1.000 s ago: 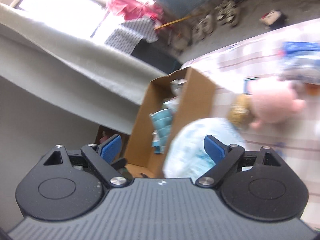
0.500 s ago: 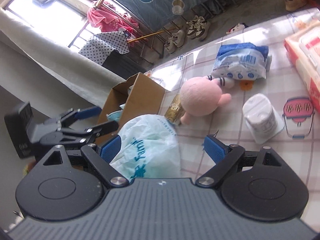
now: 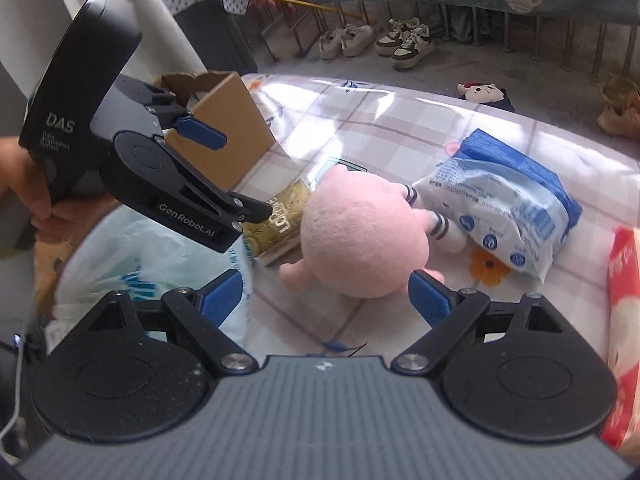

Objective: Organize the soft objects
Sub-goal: 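Grasp the gold snack packet with the left tool while the right grasps the pink plush toy, then lift the gold packet and pink plush over the cardboard box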

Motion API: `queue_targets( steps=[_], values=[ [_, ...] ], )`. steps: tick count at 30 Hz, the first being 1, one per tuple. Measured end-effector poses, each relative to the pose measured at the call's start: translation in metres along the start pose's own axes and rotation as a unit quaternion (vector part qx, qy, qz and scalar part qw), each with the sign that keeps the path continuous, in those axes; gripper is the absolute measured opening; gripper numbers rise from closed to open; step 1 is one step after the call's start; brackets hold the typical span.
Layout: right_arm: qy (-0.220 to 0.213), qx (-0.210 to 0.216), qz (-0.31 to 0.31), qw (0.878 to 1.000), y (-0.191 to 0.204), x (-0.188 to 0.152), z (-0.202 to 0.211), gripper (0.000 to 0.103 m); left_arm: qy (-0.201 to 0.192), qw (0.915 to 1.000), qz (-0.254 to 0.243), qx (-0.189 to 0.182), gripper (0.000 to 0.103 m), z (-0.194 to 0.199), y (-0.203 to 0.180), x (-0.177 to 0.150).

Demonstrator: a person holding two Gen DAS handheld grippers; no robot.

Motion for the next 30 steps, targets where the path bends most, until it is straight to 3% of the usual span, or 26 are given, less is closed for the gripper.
queue_targets(
  steps=[13,16,19,21,26,30],
  values=[
    [0.012,-0.016,0.02,1.0,-0.018,0.007,-0.037,0.09,0.051,0.9968,0.028,-0.055,0.086,-0.032,-0.002,0.011],
    [0.016,-0.024,0.021,0.999,-0.022,0.004,-0.037,0.082,0.063,0.9954,0.03,-0.066,0.083,-0.034,-0.004,0.008],
    [0.015,-0.018,0.009,1.0,-0.028,-0.002,-0.037,0.08,0.061,0.9955,0.027,-0.068,0.083,-0.035,-0.006,0.006],
    [0.013,-0.012,0.002,1.0,-0.03,-0.003,-0.036,0.078,0.063,0.9956,0.024,-0.064,0.079,-0.037,-0.008,0.005],
    [0.011,-0.008,-0.014,1.0,-0.035,-0.006,-0.034,0.075,0.071,0.9949,0.023,-0.067,0.055,-0.042,-0.014,0.002],
    [0.012,-0.004,-0.02,1.0,-0.037,-0.011,-0.033,0.075,0.065,0.9959,0.015,-0.061,0.054,-0.042,-0.018,0.001]
  ],
)
Point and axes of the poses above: each gripper's, at about its wrist camera, not at the fingertips, and z roughly against the way its jaws point, y to its left, x to its top, the point moved 6 cm from there along -z, roughly the way its jaws point, and after that the axes turned 12 degrees about z, right-handed, at the moved point
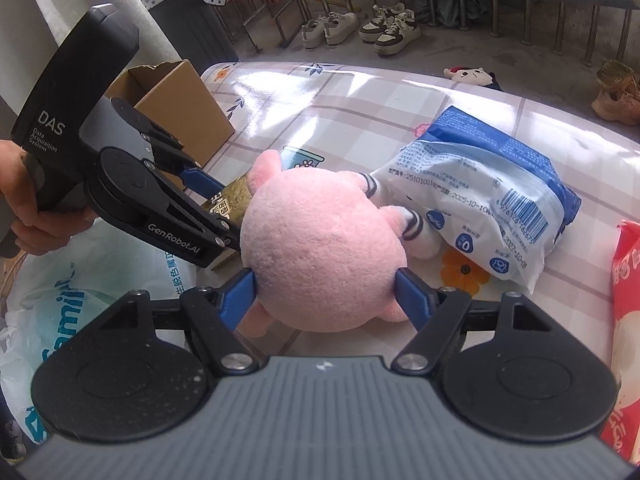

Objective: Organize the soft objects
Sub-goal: 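Lift the gold packet and pink plush over the cardboard box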

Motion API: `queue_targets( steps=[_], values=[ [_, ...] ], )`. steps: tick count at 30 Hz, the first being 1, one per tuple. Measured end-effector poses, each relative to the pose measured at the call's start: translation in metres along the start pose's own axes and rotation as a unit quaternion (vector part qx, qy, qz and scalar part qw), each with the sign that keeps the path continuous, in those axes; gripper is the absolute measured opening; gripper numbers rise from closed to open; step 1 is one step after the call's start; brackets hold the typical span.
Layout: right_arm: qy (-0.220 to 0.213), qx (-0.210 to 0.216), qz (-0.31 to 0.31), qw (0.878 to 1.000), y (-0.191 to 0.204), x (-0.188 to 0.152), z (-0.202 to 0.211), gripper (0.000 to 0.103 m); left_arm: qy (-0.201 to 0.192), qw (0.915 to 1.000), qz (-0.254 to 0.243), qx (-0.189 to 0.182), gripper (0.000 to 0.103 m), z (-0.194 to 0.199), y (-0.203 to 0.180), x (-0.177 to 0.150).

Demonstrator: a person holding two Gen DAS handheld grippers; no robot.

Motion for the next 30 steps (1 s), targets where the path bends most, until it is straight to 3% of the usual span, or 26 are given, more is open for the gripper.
queue_targets(
  steps=[4,8,14,23,30],
  values=[
    [0.006,-0.001,0.002,1.0,0.0,0.0,0.001,0.077,0.014,0.9998,0.01,-0.002,0.062,-0.002,0.001,0.001],
    [0.003,0.003,-0.007,1.0,-0.002,0.002,-0.003,0.078,0.007,0.9999,0.013,-0.007,0.054,-0.001,0.001,0.001],
    [-0.016,-0.004,-0.015,1.0,-0.001,0.001,0.003,0.069,-0.037,0.999,0.019,-0.017,0.053,0.018,0.001,0.006],
    [-0.065,-0.004,-0.042,0.997,0.007,0.019,0.051,0.068,-0.107,0.9921,0.038,-0.053,0.053,0.082,-0.001,0.003],
    [-0.098,-0.009,-0.026,0.995,0.048,0.048,0.102,0.068,-0.169,0.9811,0.065,-0.067,0.053,0.152,0.021,-0.023]
  ],
)
Point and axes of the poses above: each gripper's, at about its wrist camera, not at the fingertips, and z roughly against the way its jaws point, y to its left, x to its top, the point moved 6 cm from there along -z, roughly the way its jaws point, and after that the axes turned 12 degrees about z, right-handed, at the moved point
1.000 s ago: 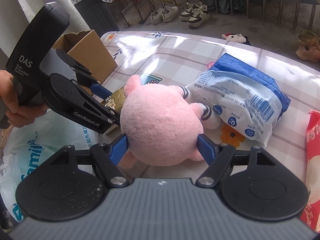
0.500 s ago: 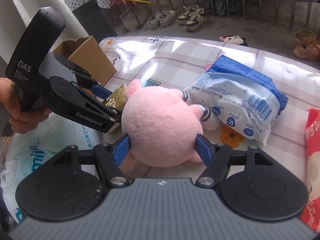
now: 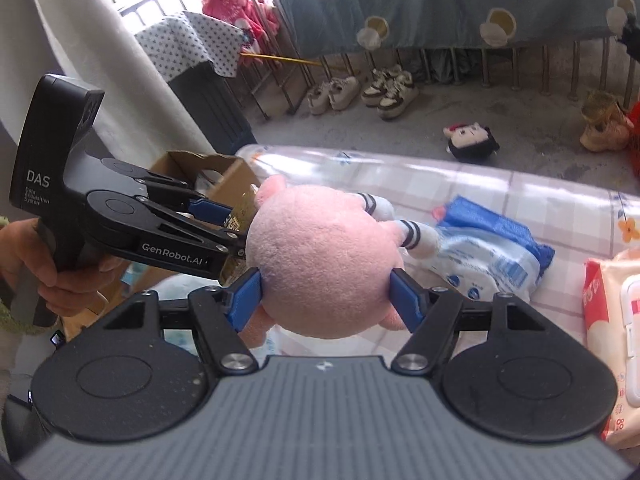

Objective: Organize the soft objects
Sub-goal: 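Lift the gold packet and pink plush over the cardboard box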

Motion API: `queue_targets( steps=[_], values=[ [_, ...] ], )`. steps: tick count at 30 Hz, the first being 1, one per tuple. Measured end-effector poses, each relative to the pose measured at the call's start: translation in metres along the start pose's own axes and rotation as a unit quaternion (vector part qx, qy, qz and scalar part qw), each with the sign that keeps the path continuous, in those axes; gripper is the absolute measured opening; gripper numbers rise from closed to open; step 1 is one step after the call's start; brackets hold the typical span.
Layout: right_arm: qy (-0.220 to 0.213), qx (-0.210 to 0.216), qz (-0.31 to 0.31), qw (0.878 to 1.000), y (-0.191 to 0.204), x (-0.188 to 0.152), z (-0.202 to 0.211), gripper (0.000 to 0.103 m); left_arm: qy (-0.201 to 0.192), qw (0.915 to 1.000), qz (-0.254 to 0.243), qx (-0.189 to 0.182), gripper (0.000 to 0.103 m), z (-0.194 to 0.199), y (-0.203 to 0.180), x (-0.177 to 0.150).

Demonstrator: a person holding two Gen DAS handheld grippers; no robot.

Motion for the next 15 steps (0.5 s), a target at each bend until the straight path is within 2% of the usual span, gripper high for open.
queue_targets(
  steps=[5,9,15],
  values=[
    [-0.026,0.015,0.048,0.998,0.064,0.04,0.021,0.068,-0.053,0.9977,0.038,0.019,0.053,0.066,0.043,-0.007],
    [-0.037,0.056,0.076,0.995,0.119,0.07,0.017,0.068,-0.083,0.9926,0.077,0.044,0.053,0.109,0.093,-0.022],
    [-0.014,0.127,0.084,0.988,0.19,0.097,-0.03,0.068,-0.091,0.9822,0.147,0.074,0.053,0.123,0.172,-0.053]
  ],
)
Point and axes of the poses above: each gripper's, at about its wrist camera, not at the fingertips, and z roughly against the way its jaws point, y to its left, x to its top, the point moved 6 cm from there along -z, roughly the way its jaws point, and after that the axes turned 12 degrees about z, right-handed, at the moved point
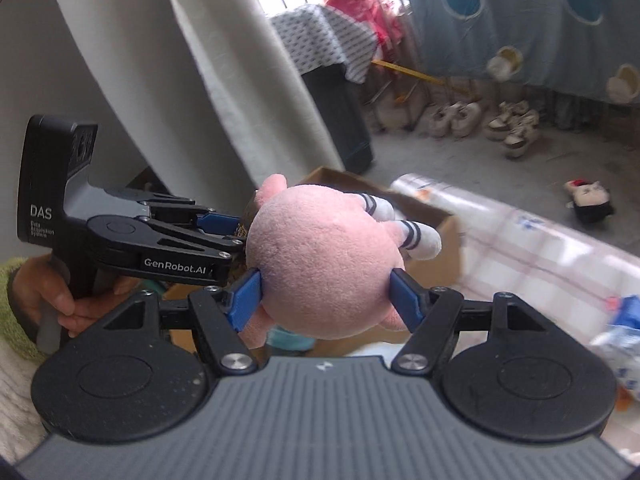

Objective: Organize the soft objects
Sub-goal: 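Lift the gold packet and pink plush over the cardboard box, then lower both tools into the box and open them to release packet and plush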

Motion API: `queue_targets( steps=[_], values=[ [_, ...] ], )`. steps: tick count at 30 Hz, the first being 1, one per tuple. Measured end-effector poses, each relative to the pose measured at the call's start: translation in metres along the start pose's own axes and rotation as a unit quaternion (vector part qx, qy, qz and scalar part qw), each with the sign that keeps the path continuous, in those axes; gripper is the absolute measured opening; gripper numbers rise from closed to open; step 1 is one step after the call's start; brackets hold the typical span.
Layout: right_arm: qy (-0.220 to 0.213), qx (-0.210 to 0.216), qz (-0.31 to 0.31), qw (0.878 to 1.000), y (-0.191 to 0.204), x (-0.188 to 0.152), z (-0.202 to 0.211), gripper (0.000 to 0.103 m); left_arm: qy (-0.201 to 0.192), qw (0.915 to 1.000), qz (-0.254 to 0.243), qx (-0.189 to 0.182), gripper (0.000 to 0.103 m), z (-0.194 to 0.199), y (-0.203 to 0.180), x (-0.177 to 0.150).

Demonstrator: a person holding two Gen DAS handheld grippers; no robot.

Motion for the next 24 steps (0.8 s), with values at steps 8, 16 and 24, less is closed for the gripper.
queue_targets(
  steps=[8,16,24],
  values=[
    [0.064,0.032,-0.023,0.997,0.017,0.002,-0.089,0.068,0.04,0.9971,0.062,-0.018,0.053,-0.051,0.065,-0.016],
    [0.072,-0.011,-0.056,0.996,-0.013,-0.008,-0.113,0.068,0.083,0.9961,0.018,-0.025,0.053,-0.095,0.062,-0.042],
    [0.064,-0.014,-0.071,0.995,-0.034,-0.005,-0.115,0.068,0.123,0.9916,-0.04,0.004,0.054,-0.131,0.041,-0.063]
  ],
)
Point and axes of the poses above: each gripper's, at about its wrist camera, not at the fingertips, and z roughly against the way its jaws point, y to its left, x to its top, the point moved 6 cm from there along -z, roughly the way its jaws point, and after that the axes turned 12 degrees about z, right-handed, at the moved point
